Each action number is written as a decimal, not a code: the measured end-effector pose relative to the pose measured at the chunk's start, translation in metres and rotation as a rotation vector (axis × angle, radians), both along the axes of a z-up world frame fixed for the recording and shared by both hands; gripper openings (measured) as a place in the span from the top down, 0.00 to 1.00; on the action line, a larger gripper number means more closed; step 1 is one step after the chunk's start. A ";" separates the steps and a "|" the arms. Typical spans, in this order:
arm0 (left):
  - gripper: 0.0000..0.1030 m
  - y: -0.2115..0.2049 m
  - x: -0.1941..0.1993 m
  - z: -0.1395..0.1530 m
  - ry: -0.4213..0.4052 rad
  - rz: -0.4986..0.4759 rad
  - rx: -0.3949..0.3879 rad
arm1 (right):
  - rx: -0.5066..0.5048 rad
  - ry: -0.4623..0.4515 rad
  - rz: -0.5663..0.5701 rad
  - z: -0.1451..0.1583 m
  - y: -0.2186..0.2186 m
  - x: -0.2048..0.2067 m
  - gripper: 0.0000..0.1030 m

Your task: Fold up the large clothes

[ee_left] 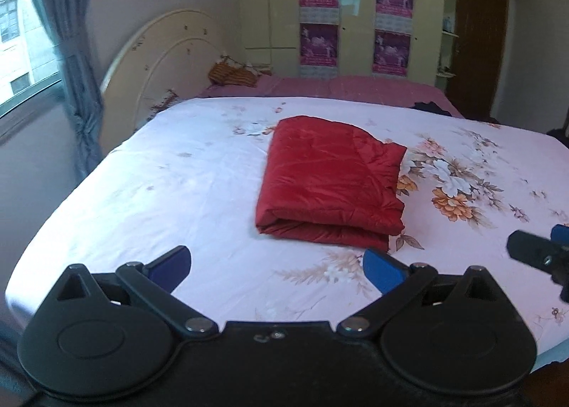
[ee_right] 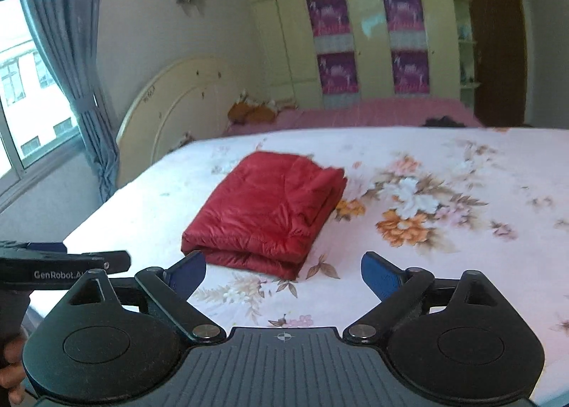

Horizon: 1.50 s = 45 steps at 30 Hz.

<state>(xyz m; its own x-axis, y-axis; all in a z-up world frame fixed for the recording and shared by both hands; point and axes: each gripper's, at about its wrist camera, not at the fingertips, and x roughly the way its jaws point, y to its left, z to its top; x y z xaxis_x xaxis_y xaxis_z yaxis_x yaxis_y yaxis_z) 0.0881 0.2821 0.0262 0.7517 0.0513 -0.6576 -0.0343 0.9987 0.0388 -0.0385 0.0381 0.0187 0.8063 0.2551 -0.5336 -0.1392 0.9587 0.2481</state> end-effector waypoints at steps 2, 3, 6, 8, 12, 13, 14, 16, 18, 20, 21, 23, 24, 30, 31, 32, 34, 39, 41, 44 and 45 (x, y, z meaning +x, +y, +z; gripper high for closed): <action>0.00 0.004 -0.009 0.004 -0.007 0.007 -0.028 | 0.003 -0.004 -0.019 0.005 -0.001 -0.010 0.09; 0.00 0.006 -0.014 0.006 -0.009 0.012 -0.041 | 0.003 -0.006 -0.022 0.006 -0.001 -0.013 0.09; 0.00 0.005 -0.022 0.010 -0.014 0.026 -0.033 | -0.005 -0.018 -0.024 0.010 -0.001 -0.021 0.09; 0.00 0.003 -0.026 0.012 -0.017 0.030 -0.020 | 0.000 -0.023 -0.019 0.012 -0.001 -0.024 0.09; 0.00 0.001 -0.034 0.017 -0.039 0.036 -0.015 | 0.003 -0.029 -0.013 0.013 -0.002 -0.028 0.09; 0.00 0.000 -0.036 0.018 -0.045 0.037 -0.012 | 0.004 -0.030 -0.011 0.014 -0.002 -0.029 0.09; 0.00 -0.001 -0.037 0.018 -0.050 0.038 -0.009 | 0.005 -0.032 -0.009 0.014 -0.003 -0.030 0.09; 0.00 -0.003 -0.039 0.020 -0.061 0.040 0.000 | 0.009 -0.036 -0.008 0.015 -0.003 -0.031 0.09; 0.00 -0.004 -0.040 0.021 -0.064 0.043 0.002 | 0.013 -0.038 -0.003 0.015 -0.005 -0.032 0.09; 0.00 -0.005 -0.040 0.021 -0.066 0.047 0.002 | 0.013 -0.041 -0.002 0.016 -0.006 -0.032 0.09; 0.00 -0.005 -0.040 0.022 -0.068 0.047 0.004 | 0.014 -0.042 -0.001 0.016 -0.007 -0.032 0.09; 0.00 -0.007 -0.041 0.022 -0.067 0.047 0.009 | 0.014 -0.042 0.001 0.016 -0.008 -0.033 0.09; 0.00 -0.008 -0.041 0.022 -0.066 0.045 0.011 | 0.015 -0.043 0.002 0.016 -0.008 -0.033 0.09; 0.00 -0.009 -0.042 0.023 -0.066 0.045 0.015 | 0.019 -0.044 -0.002 0.016 -0.010 -0.033 0.09; 0.00 -0.009 -0.042 0.023 -0.066 0.042 0.014 | 0.019 -0.044 -0.001 0.016 -0.010 -0.033 0.09; 0.00 -0.009 -0.042 0.023 -0.066 0.043 0.015 | 0.022 -0.043 -0.001 0.016 -0.011 -0.033 0.09; 0.00 -0.009 -0.042 0.023 -0.062 0.042 0.015 | 0.024 -0.040 0.000 0.016 -0.011 -0.033 0.09; 0.00 -0.009 -0.041 0.022 -0.056 0.037 0.014 | 0.022 -0.037 0.003 0.016 -0.011 -0.031 0.09; 0.00 -0.009 -0.041 0.022 -0.054 0.035 0.012 | 0.021 -0.036 0.003 0.016 -0.011 -0.031 0.09; 0.00 -0.008 -0.040 0.022 -0.052 0.036 0.013 | 0.023 -0.037 0.002 0.016 -0.011 -0.030 0.09; 0.00 -0.008 -0.040 0.022 -0.050 0.035 0.011 | 0.022 -0.036 0.003 0.016 -0.011 -0.030 0.09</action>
